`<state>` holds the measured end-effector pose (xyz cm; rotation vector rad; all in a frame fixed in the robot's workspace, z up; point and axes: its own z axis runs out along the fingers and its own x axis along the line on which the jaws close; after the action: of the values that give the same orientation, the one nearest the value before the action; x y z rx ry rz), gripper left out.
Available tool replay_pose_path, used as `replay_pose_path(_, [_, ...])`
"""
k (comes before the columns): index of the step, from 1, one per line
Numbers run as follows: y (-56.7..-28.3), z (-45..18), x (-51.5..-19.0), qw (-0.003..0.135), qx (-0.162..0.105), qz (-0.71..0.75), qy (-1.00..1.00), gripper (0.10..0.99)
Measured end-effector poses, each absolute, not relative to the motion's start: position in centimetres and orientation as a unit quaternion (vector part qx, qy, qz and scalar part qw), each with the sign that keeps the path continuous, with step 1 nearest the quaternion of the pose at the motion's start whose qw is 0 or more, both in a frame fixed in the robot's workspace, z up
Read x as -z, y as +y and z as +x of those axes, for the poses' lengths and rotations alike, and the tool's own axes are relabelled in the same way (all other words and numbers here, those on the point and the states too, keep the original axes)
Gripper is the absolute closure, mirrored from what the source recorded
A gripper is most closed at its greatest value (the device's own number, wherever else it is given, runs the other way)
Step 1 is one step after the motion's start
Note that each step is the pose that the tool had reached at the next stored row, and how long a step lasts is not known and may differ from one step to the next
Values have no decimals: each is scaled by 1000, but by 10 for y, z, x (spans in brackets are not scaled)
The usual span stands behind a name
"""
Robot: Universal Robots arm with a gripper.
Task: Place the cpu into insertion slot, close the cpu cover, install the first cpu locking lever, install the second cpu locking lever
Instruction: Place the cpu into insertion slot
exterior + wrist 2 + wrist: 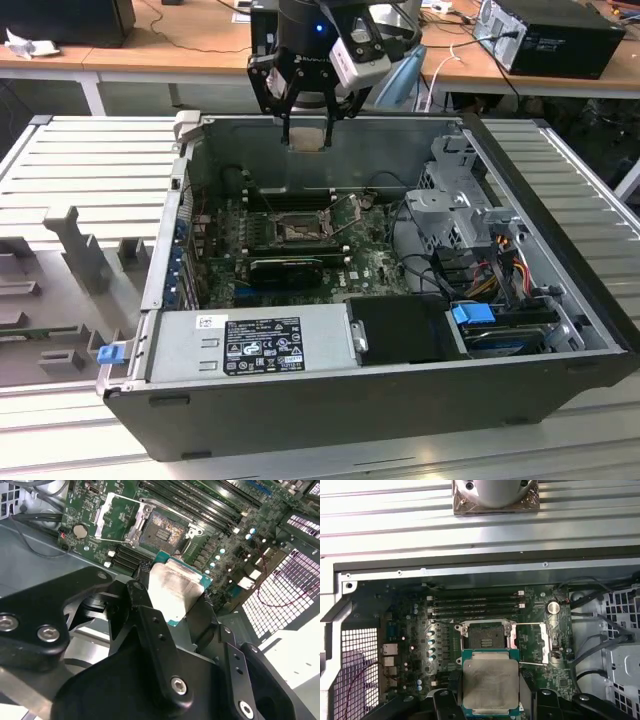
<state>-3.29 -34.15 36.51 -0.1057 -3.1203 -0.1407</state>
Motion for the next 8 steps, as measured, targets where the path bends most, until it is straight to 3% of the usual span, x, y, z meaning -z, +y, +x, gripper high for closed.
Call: replay_pose_path(8, [-341, -33, -364, 7, 45, -49, -998, 545])
